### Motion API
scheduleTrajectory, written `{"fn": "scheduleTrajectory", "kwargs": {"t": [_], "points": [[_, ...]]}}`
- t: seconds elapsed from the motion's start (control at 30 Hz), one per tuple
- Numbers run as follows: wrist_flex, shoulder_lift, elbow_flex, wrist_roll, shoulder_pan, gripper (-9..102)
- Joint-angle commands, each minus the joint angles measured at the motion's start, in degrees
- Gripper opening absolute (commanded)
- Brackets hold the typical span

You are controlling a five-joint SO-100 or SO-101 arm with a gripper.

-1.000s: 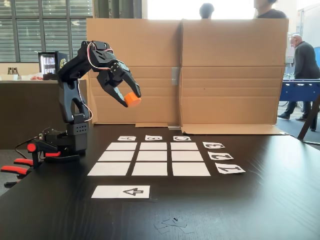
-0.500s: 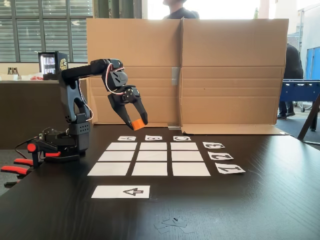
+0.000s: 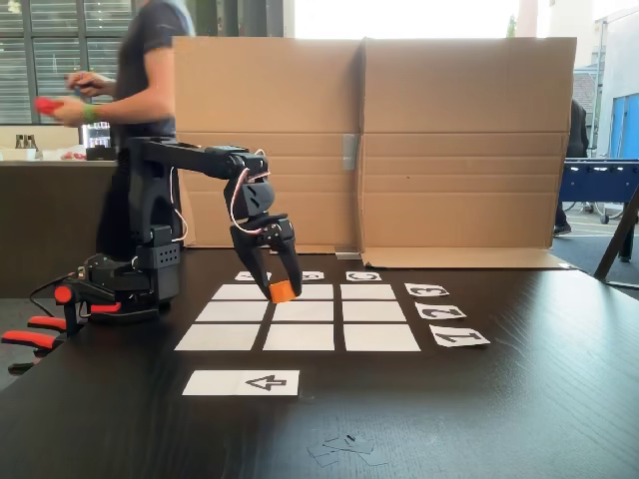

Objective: Pick up the round, orange token and place it in the grid on square B1.

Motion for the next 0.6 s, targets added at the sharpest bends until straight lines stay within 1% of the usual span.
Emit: {"fn": "scheduleTrajectory", "kwargs": {"t": [0.0,0.57], "points": [[-0.7,-2.02,-2.55,0.7,-0.44,0],[-2.29,-12.22,-8.09,2.9,-3.43,0]]}}
